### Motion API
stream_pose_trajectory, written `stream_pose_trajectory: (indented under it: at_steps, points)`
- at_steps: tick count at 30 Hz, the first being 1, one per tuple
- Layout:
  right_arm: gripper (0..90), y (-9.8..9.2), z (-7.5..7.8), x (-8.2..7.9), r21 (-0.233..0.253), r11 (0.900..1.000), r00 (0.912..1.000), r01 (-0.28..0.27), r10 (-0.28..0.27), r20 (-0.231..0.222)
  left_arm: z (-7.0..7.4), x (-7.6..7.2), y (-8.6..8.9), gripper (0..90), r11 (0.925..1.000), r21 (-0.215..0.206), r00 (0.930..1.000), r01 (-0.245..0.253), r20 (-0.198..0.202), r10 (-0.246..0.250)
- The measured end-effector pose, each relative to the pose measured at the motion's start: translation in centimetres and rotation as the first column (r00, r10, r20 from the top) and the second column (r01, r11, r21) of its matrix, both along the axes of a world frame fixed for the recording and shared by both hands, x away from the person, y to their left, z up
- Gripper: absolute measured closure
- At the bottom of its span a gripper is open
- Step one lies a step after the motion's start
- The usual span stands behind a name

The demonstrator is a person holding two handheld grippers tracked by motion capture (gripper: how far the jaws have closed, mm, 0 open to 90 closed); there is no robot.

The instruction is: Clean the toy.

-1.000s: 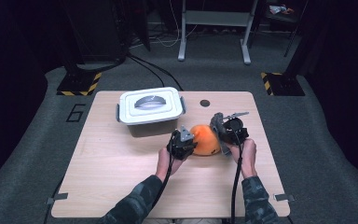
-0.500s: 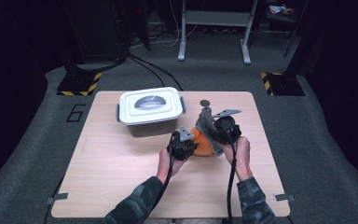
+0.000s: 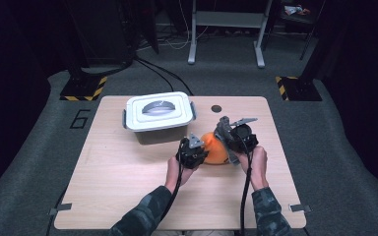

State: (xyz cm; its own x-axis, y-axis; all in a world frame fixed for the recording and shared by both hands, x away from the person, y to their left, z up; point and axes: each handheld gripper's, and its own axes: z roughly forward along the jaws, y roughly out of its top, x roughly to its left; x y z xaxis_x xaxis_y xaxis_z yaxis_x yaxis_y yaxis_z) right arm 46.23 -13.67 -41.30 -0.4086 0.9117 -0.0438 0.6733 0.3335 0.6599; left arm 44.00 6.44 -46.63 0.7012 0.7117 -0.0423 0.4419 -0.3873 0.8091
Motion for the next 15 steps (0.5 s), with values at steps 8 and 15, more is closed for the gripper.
stream_pose_trajectory:
  at_steps: [8,15]
  points:
    - [74.9,-2.4,-2.7,0.7,0.026,0.997,0.9945,0.077,-0.075,-0.073,-0.1,0.0,-0.1,80.1,1.0000,-0.006,1.0000,0.001,0.001,-0.001]
    - [75.0,-3.3,-4.9,1.6,0.004,0.994,0.9844,0.106,-0.105,-0.142,-0.1,-0.1,-0.1,80.1,1.0000,-0.002,1.0000,0.001,0.001,-0.001]
